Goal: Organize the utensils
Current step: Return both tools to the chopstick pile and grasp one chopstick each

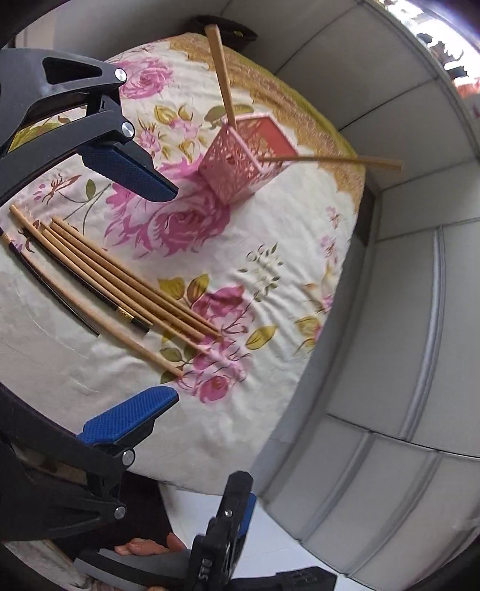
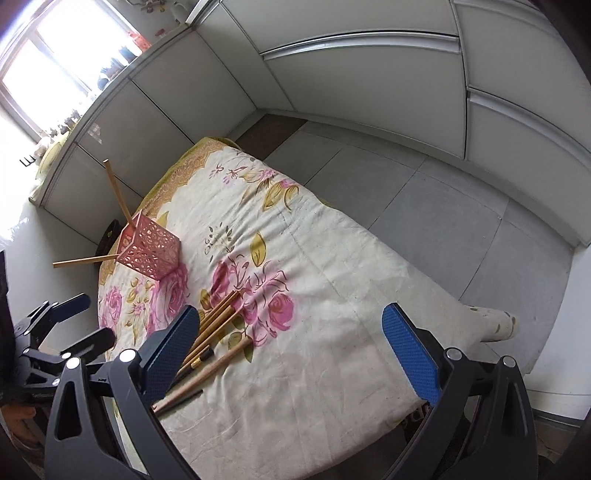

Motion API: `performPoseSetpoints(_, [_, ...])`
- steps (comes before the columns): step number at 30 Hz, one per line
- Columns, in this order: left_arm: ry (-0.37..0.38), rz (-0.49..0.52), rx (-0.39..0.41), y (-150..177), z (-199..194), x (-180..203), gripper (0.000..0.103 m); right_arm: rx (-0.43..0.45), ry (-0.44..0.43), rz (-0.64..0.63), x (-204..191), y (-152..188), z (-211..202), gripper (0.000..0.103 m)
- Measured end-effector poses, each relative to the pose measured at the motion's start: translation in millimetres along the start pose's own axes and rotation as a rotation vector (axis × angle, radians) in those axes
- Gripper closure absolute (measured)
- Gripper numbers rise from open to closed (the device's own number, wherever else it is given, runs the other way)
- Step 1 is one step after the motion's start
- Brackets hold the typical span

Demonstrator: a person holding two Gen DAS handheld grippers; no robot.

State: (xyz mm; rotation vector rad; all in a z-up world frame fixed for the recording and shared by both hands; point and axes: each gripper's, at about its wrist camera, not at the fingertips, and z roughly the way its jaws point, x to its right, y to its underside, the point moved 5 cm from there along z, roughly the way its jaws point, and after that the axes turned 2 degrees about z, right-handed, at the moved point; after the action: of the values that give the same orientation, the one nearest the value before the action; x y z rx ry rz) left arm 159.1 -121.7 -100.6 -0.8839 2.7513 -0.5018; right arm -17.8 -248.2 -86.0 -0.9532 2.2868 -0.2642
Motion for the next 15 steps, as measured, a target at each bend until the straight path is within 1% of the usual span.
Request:
performPoseSetpoints(3, [0.037,0.008,-0.152,-9.4,41.5,-6.3,0.008,-0.015,-0.007,-0.009,0.1,1.2,1.9,0.007])
performPoseSetpoints(4, [0.046,0.007,-0.191,-10.6,53.5,-8.6,0.009,-0.019,-0.009,-0.011,0.2,1.9,2.3,0.007])
performPoseSetpoints(5, [0.053,0.006,-0.224,-12.8,64.7,-9.6,0.015,-0.027,-0.013,-0.01,-0.8,2.0,2.5,0.007])
performPoseSetpoints(6, [0.06,-0.004,-0.261,-14.1,77.6,-13.5,0.026,-0.037,-0.019,-0.007,-0.5,1.9,4.0,0.007])
performPoseSetpoints(7, [0.065,-0.019,-0.294,-14.9,87.5,-16.4,0.032,-0.045,-0.024,-0.003,0.1,2.2,5.4,0.007])
performPoseSetpoints(8, [0.071,-0.027,-0.321,-15.0,95.9,-18.6,0.043,-0.054,-0.027,0.001,0.7,2.5,6.9,0.007])
performPoseSetpoints(9, [0.074,-0.028,-0.339,-15.2,102.5,-20.4,0.048,-0.063,-0.03,0.004,0.9,2.8,8.3,0.007])
performPoseSetpoints(11, [0.091,-0.023,-0.354,-14.1,110.7,-19.6,0.05,-0.075,-0.036,0.005,0.9,3.2,10.2,0.007])
performPoseSetpoints(13, [0.097,-0.018,-0.35,-13.8,114.4,-19.1,0.05,-0.079,-0.038,0.002,0.5,2.9,11.0,0.007])
performPoseSetpoints(15, [0.098,-0.005,-0.35,-13.9,116.6,-18.1,0.056,-0.086,-0.045,0.003,-0.2,2.8,12.0,0.007])
